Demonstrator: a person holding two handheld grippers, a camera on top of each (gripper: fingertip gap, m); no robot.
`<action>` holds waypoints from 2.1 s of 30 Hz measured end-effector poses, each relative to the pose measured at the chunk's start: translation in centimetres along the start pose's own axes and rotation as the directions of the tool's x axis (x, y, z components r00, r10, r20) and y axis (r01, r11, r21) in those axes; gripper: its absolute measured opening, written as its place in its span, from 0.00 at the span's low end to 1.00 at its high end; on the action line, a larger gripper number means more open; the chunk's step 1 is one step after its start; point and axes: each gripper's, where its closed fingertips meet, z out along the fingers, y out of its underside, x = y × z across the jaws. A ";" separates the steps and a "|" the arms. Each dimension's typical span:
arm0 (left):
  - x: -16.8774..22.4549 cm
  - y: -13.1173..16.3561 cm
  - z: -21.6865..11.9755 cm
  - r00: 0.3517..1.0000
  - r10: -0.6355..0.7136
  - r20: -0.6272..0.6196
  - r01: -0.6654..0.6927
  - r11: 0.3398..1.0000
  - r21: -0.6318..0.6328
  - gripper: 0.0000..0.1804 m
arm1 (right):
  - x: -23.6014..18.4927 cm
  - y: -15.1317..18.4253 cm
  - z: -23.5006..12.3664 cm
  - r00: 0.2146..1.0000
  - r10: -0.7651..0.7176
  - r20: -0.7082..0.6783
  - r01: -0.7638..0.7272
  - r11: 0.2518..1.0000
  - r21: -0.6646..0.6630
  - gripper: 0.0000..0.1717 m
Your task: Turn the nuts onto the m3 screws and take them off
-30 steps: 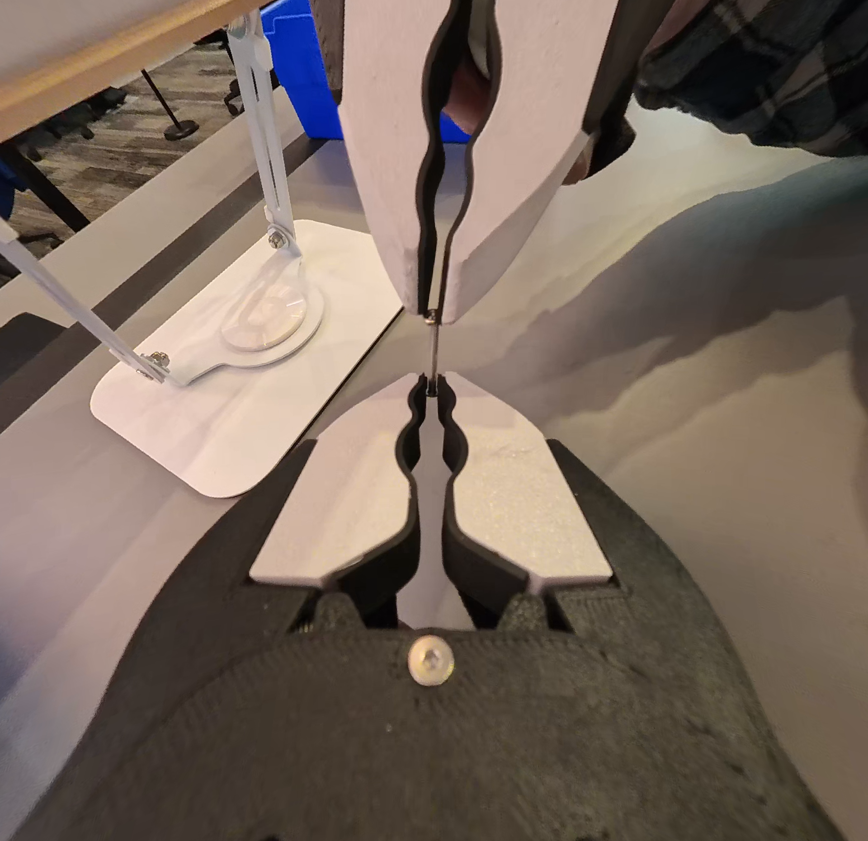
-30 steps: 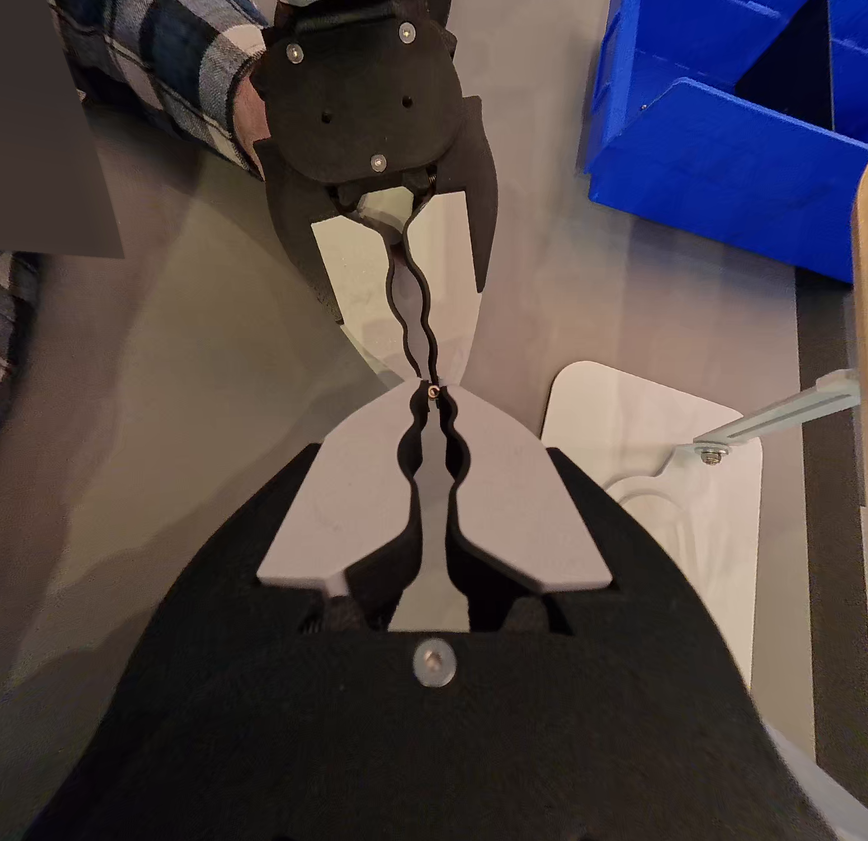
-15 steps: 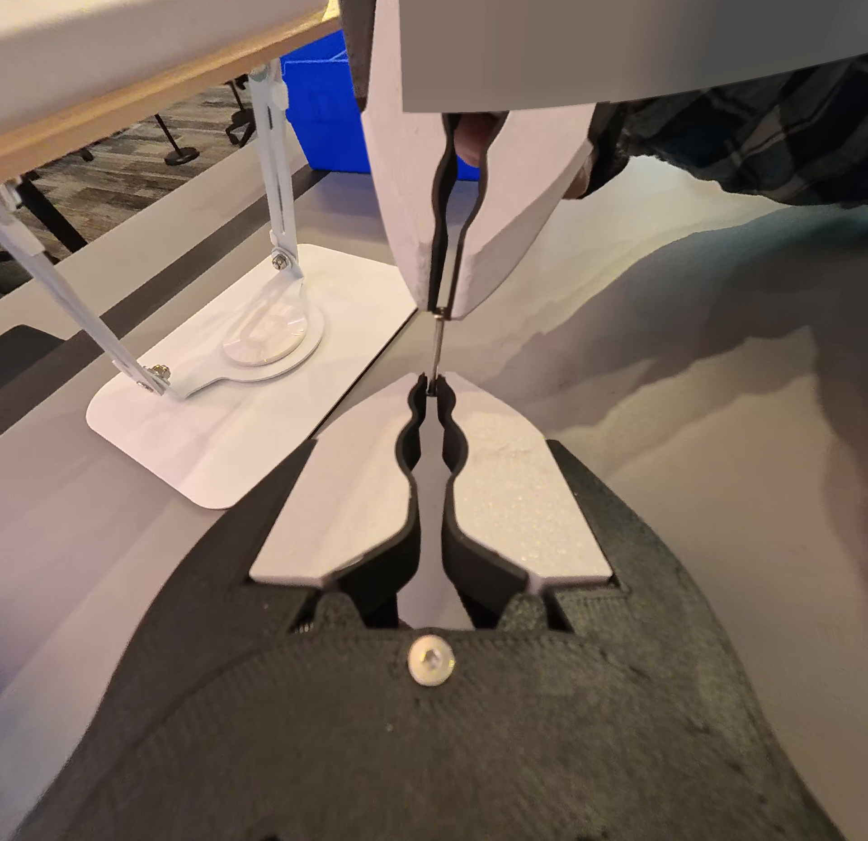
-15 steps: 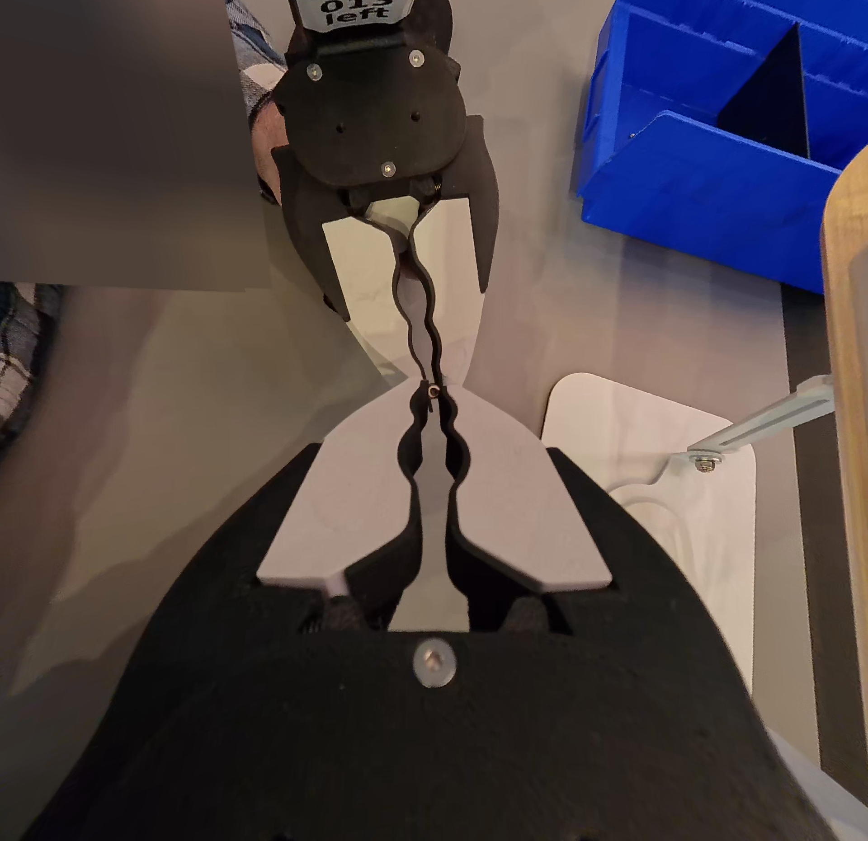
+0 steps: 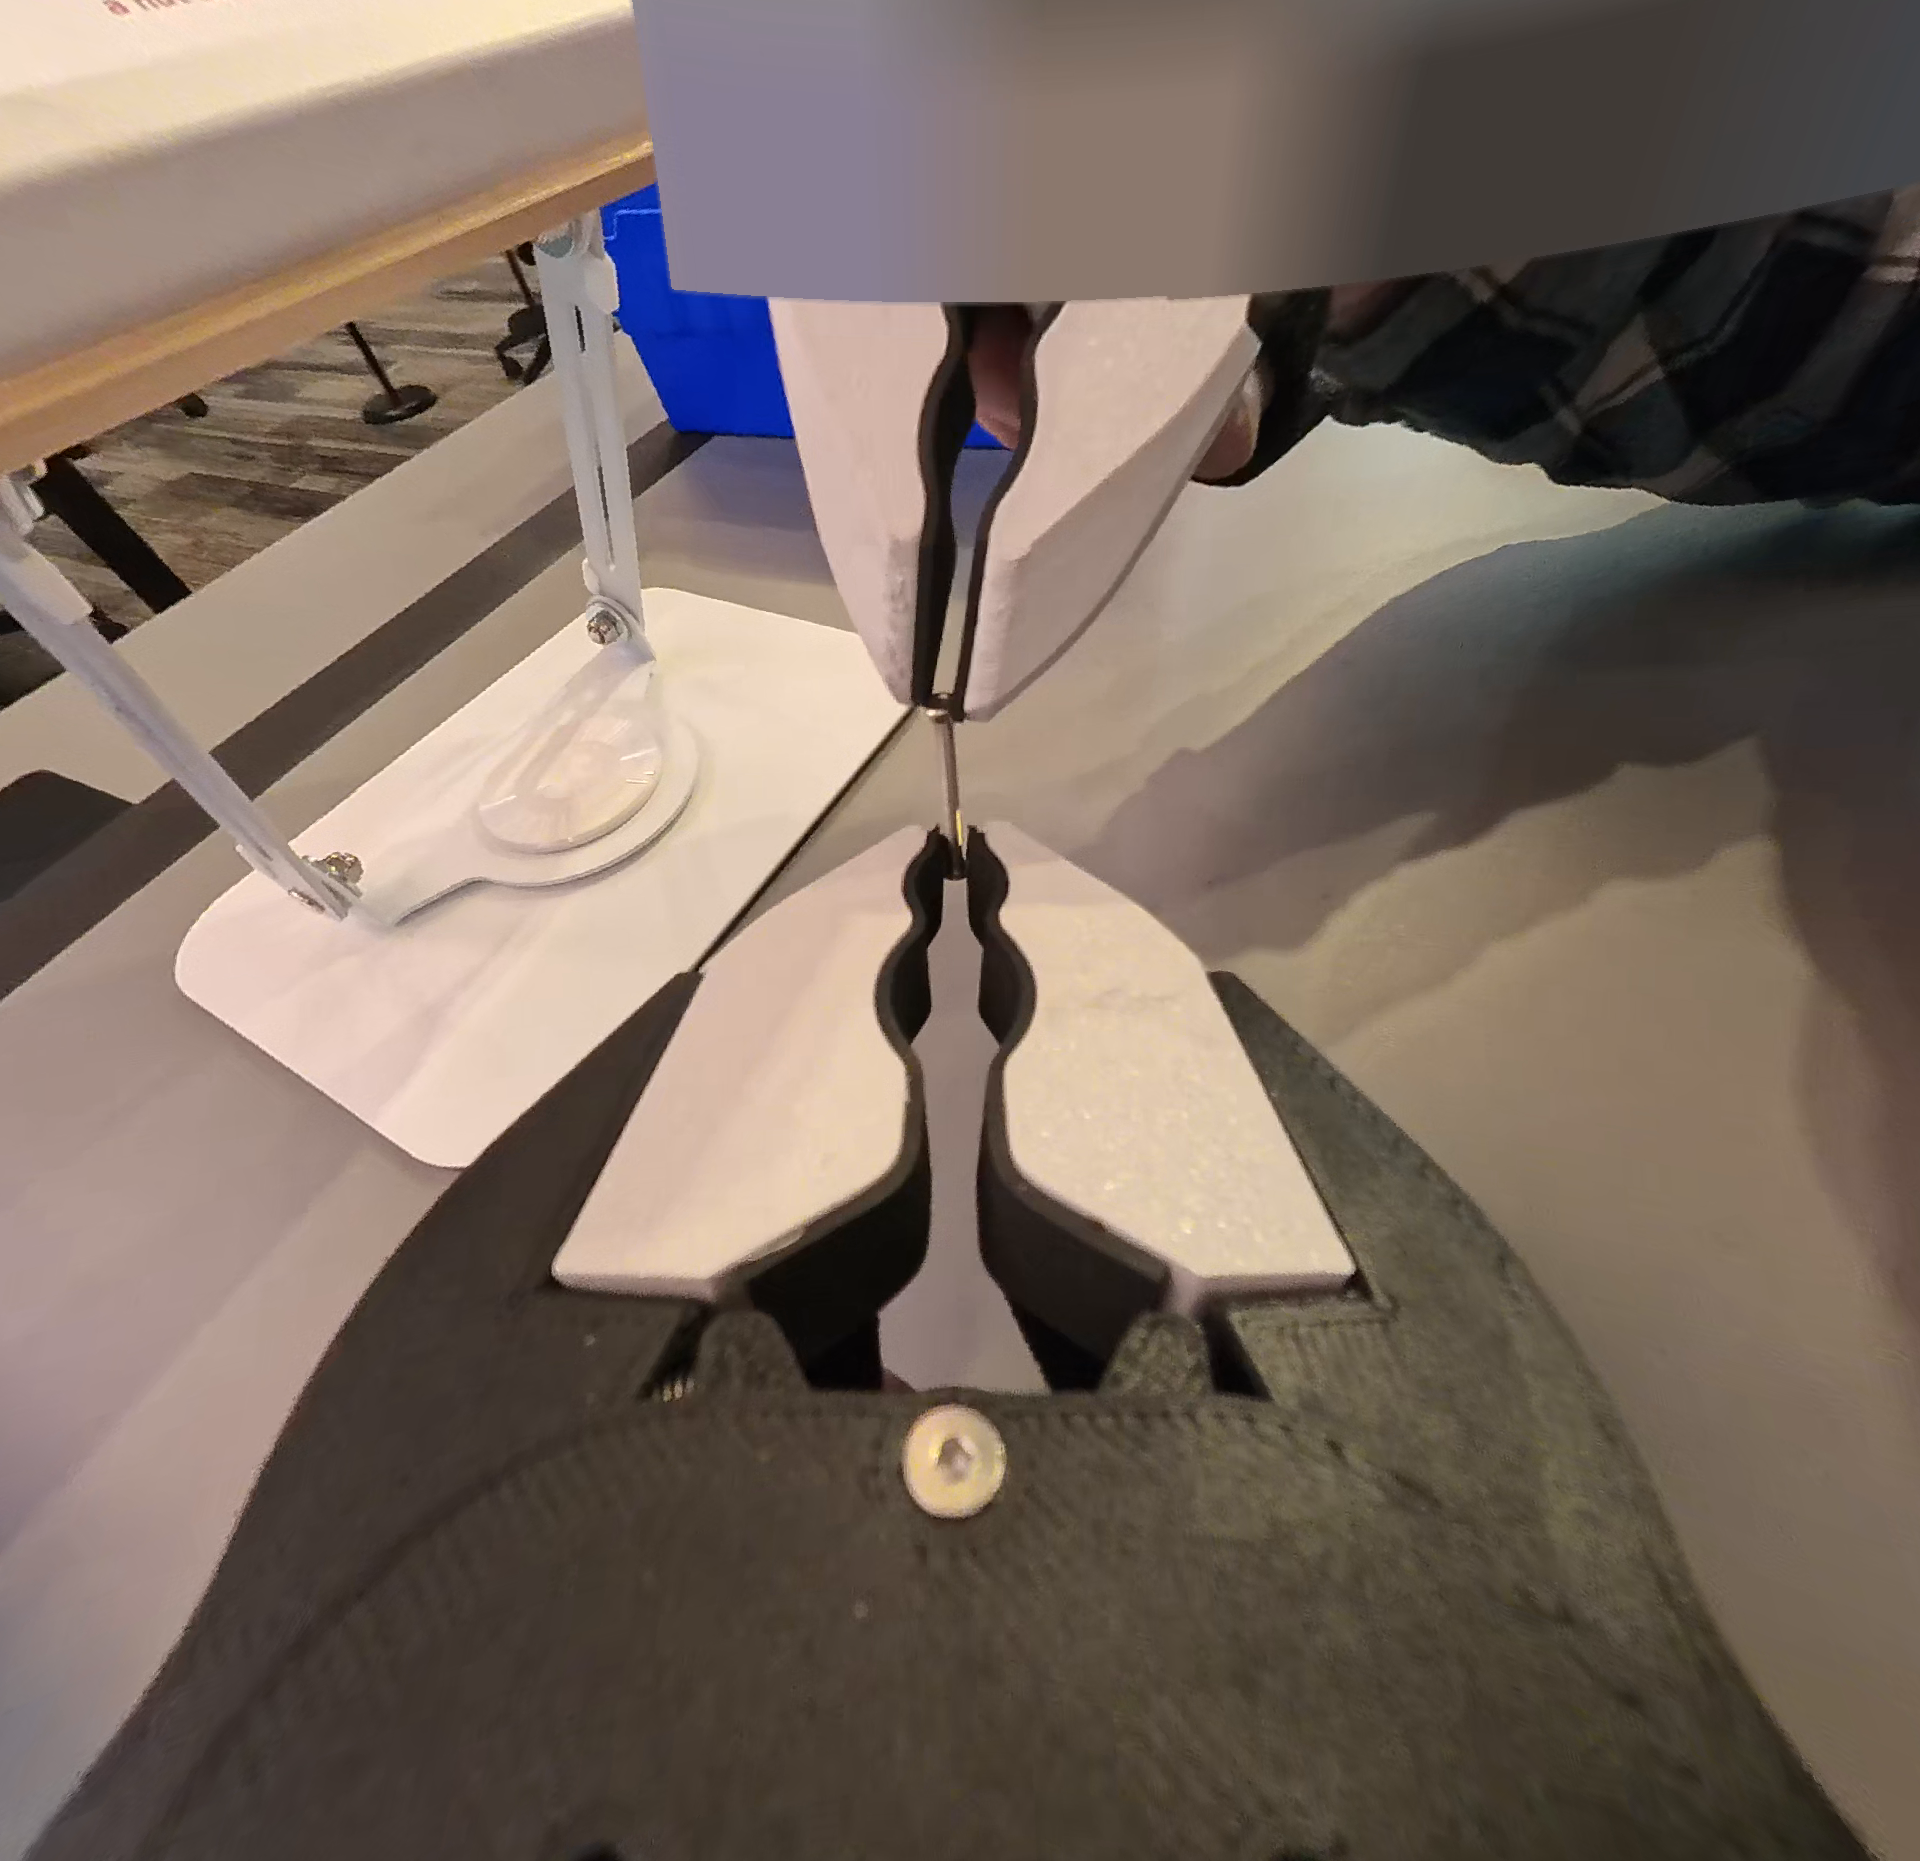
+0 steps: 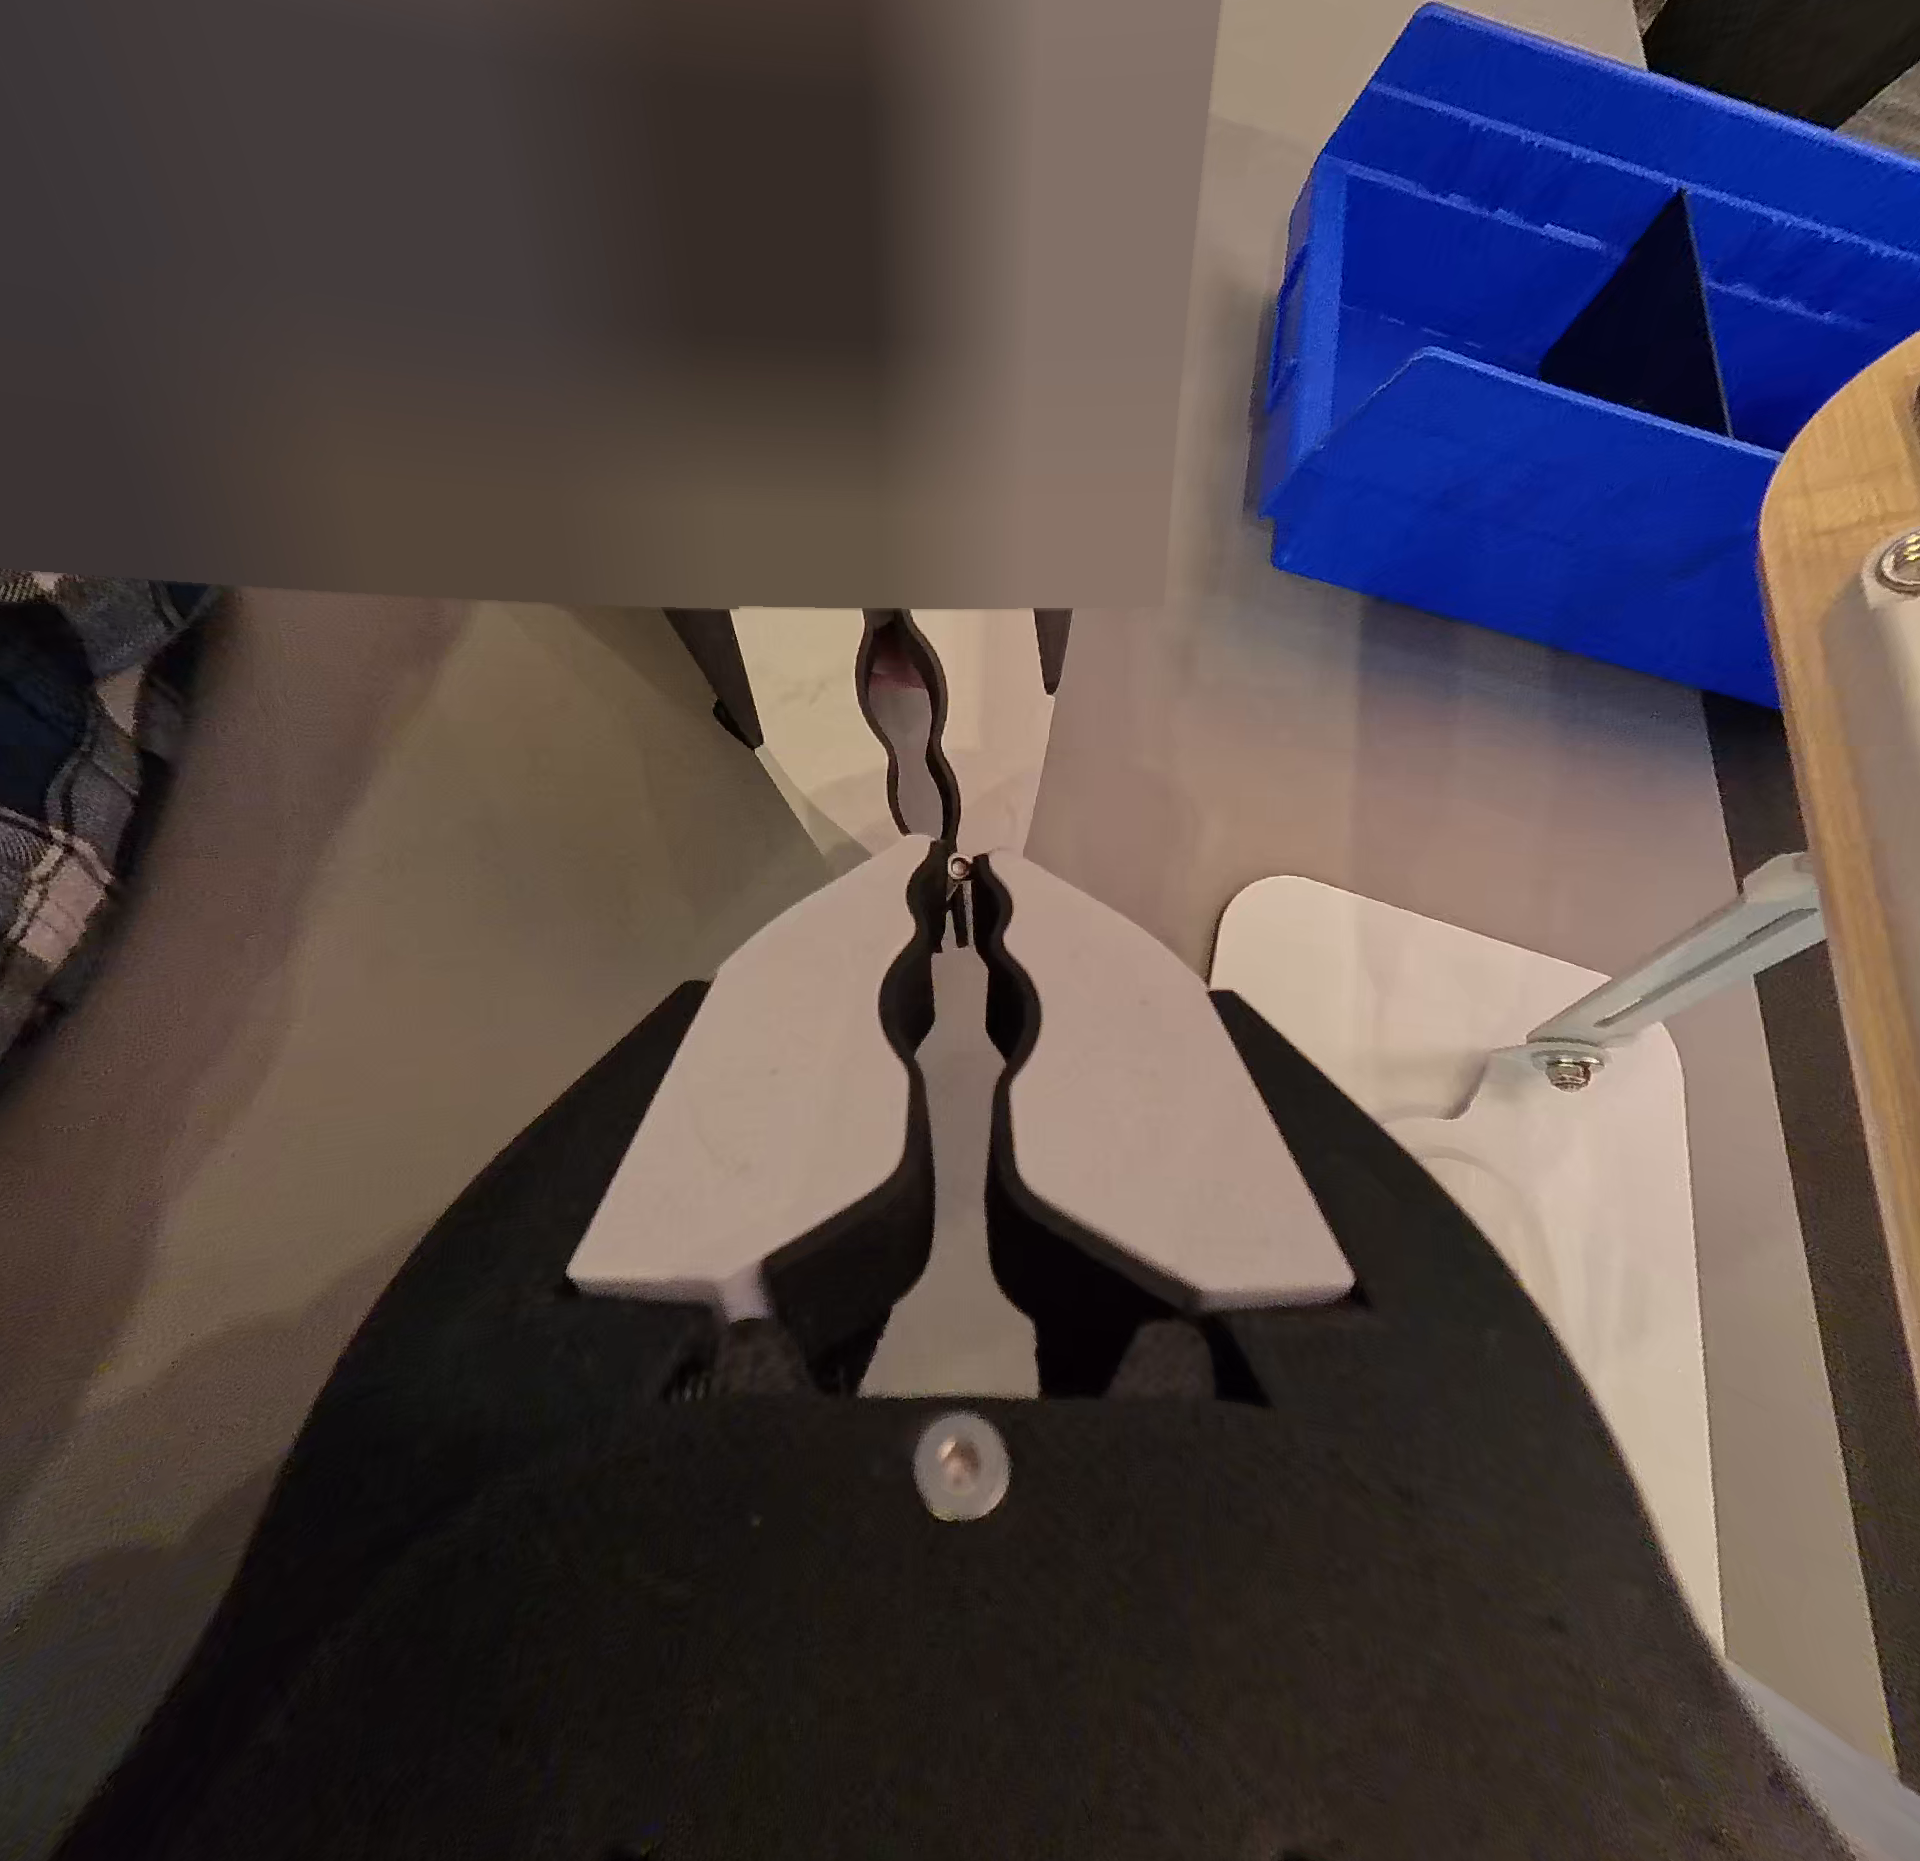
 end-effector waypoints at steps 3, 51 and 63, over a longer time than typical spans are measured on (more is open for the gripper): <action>-0.2 0.0 0.0 0.999 0.031 0.029 -0.031 0.999 -0.012 0.02 | -0.1 0.1 -0.1 1.000 0.008 0.002 -0.008 1.000 -0.005 0.03; -1.1 -0.2 0.2 0.988 0.059 0.144 -0.054 0.998 -0.039 0.02 | 0.6 -0.1 0.4 0.978 0.110 -0.179 -0.100 0.993 0.060 0.03; -0.9 -0.1 0.3 0.996 -0.028 0.082 0.030 0.999 -0.023 0.02 | 0.6 0.1 0.4 0.974 0.028 -0.224 -0.027 1.000 0.008 0.03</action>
